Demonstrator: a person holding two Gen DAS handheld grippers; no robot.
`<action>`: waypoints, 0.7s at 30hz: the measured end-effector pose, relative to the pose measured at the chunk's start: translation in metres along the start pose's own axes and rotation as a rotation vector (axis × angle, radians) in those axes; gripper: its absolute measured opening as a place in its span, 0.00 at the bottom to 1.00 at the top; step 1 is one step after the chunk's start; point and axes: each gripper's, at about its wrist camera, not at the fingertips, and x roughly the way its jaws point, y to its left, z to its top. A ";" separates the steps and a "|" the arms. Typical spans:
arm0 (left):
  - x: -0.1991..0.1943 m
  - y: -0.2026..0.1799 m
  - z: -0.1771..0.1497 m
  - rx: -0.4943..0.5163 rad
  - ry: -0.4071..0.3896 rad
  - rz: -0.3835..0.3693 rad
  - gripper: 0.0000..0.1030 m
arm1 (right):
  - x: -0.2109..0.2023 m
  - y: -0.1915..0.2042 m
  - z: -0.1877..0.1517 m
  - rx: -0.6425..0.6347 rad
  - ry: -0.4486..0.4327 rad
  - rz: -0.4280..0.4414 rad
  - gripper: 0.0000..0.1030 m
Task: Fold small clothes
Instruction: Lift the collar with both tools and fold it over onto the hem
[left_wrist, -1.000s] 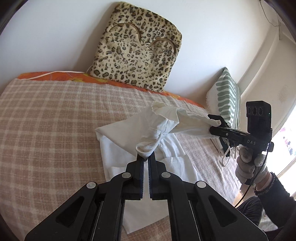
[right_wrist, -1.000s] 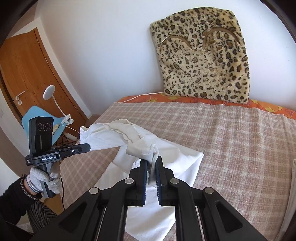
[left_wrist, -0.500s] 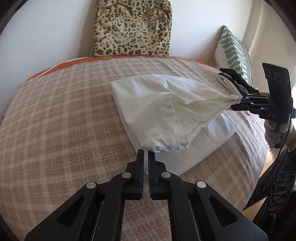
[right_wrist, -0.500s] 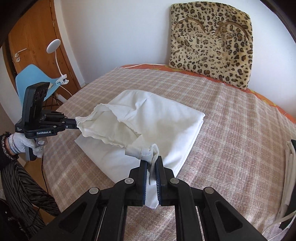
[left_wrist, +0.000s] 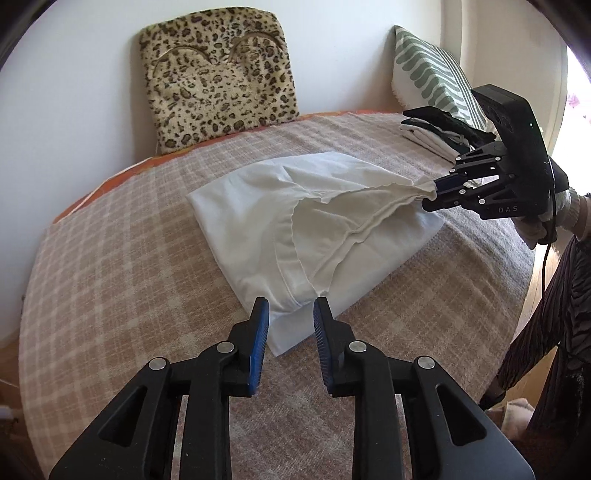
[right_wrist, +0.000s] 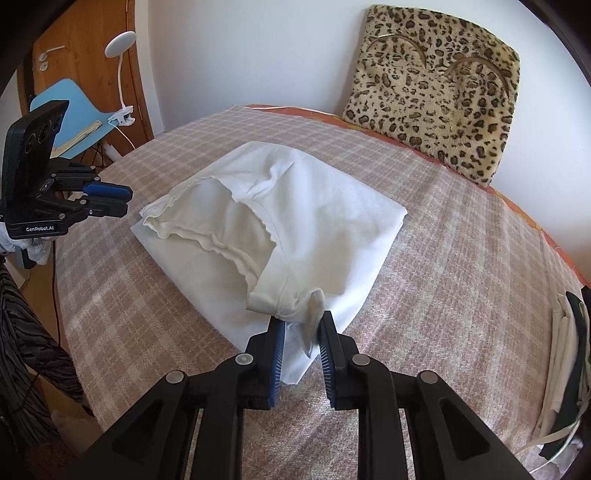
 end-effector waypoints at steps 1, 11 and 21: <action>0.005 -0.004 0.001 0.023 0.014 0.001 0.23 | 0.001 0.001 0.000 -0.005 0.003 -0.007 0.21; 0.034 -0.009 0.007 0.122 0.054 0.064 0.23 | 0.002 0.009 0.001 -0.067 -0.012 -0.087 0.29; 0.035 -0.009 0.001 0.137 0.064 0.032 0.23 | -0.003 0.019 0.002 -0.125 -0.048 -0.141 0.31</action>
